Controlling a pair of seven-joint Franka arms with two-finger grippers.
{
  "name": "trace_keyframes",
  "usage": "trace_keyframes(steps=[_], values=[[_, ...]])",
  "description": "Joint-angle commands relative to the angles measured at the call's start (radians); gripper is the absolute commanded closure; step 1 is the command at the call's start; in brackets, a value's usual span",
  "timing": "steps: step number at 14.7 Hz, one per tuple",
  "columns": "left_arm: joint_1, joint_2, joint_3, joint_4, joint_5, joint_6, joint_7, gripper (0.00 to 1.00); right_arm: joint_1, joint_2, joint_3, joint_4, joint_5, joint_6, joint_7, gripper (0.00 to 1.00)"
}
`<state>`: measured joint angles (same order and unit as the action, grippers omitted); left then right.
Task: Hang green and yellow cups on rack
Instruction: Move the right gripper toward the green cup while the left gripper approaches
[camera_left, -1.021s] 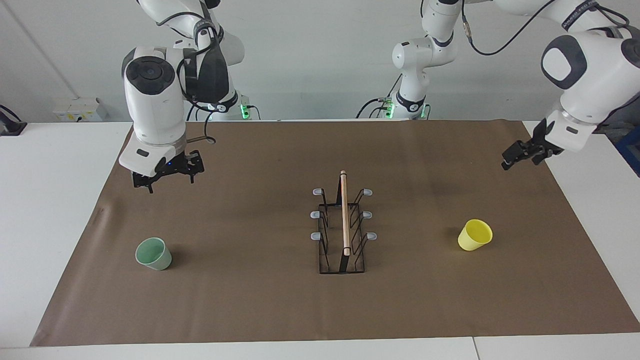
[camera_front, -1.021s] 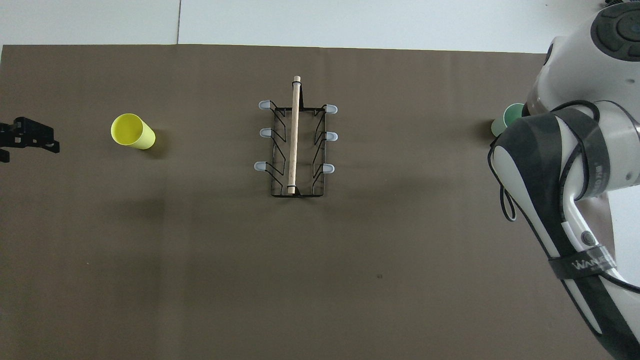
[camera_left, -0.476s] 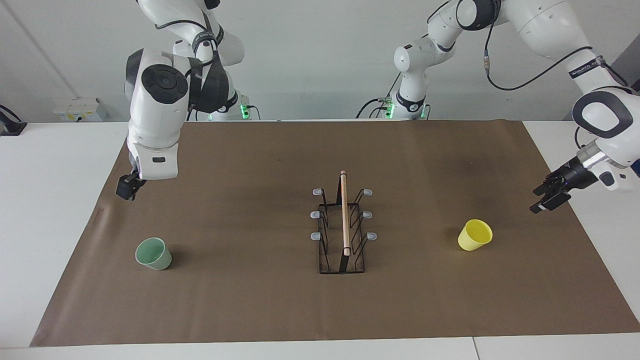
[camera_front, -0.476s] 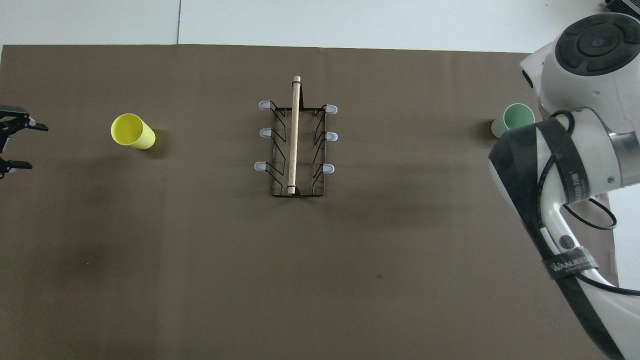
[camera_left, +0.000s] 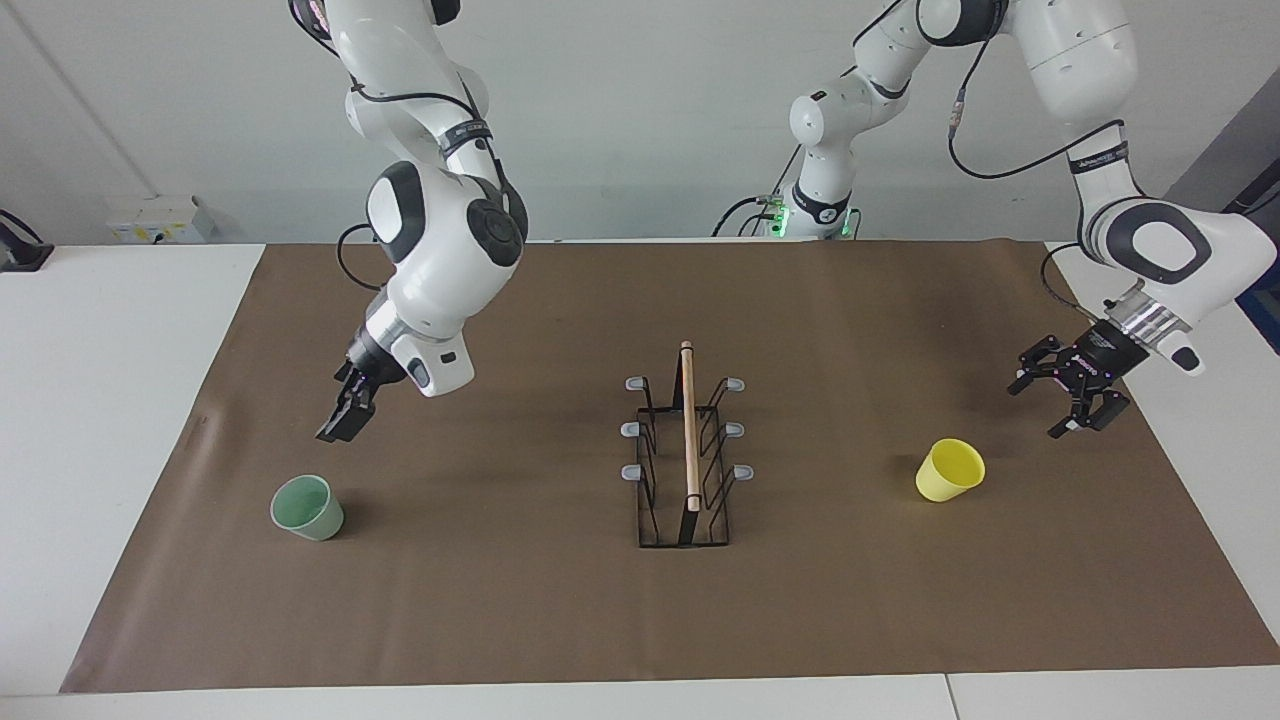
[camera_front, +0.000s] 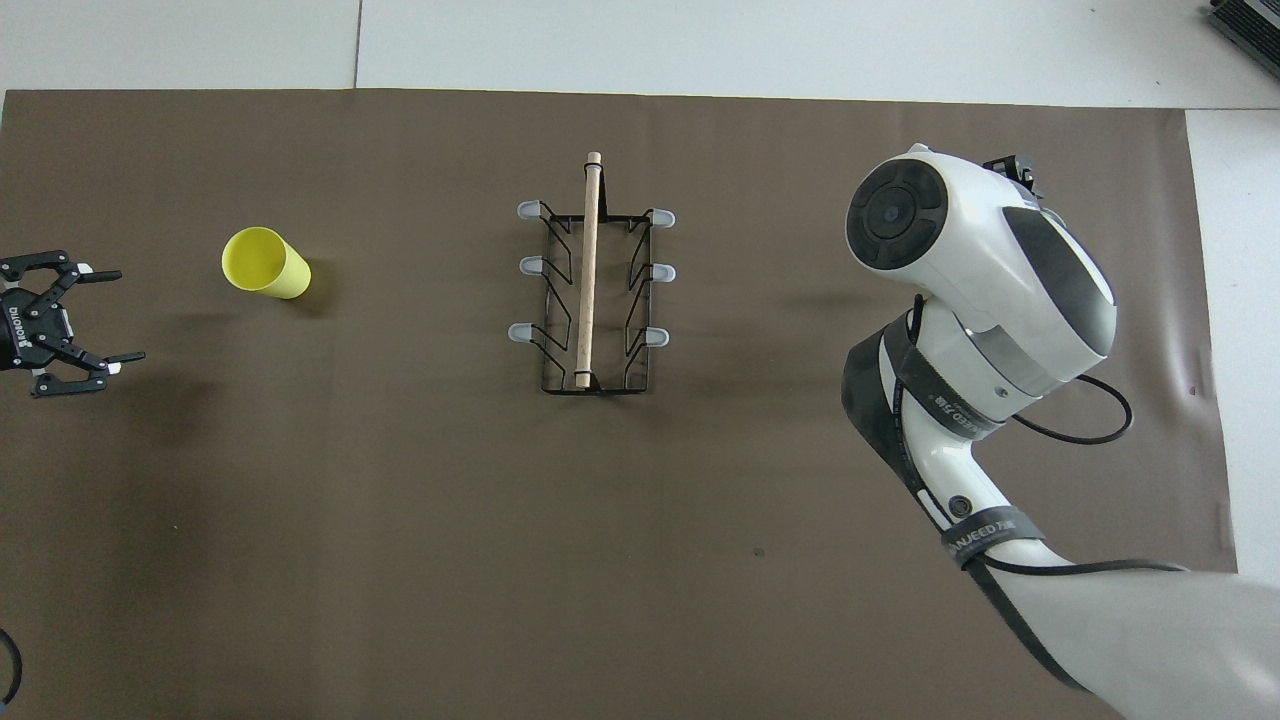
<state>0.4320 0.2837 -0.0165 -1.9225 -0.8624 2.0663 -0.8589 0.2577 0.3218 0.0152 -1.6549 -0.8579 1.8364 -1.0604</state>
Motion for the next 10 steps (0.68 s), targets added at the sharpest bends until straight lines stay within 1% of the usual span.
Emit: trace_keyframes(steps=[1,3,4,6,8,10], values=[[0.028,-0.069,-0.008,-0.105,-0.119,0.023,-0.138,0.00,-0.005,0.049,0.000,-0.039,-0.079,0.069,-0.001,0.00],[0.028,-0.067,-0.008,-0.133,-0.168,0.035,-0.137,0.00,0.021,0.098,0.000,-0.031,-0.122,0.070,0.069,0.00],[0.028,-0.064,-0.008,-0.124,-0.182,0.029,-0.141,0.00,0.023,0.114,0.000,-0.032,-0.141,0.073,0.083,0.00],[0.027,-0.061,-0.008,-0.115,-0.181,0.021,-0.141,0.00,0.021,0.140,0.000,-0.034,-0.151,0.096,0.094,0.00],[0.011,-0.063,-0.002,-0.115,-0.171,0.026,-0.140,0.00,0.020,0.167,0.000,-0.039,-0.171,0.118,0.149,0.00],[0.007,-0.072,-0.002,-0.116,-0.170,0.031,-0.143,0.00,0.003,0.178,0.000,-0.071,-0.174,0.173,0.190,0.00]])
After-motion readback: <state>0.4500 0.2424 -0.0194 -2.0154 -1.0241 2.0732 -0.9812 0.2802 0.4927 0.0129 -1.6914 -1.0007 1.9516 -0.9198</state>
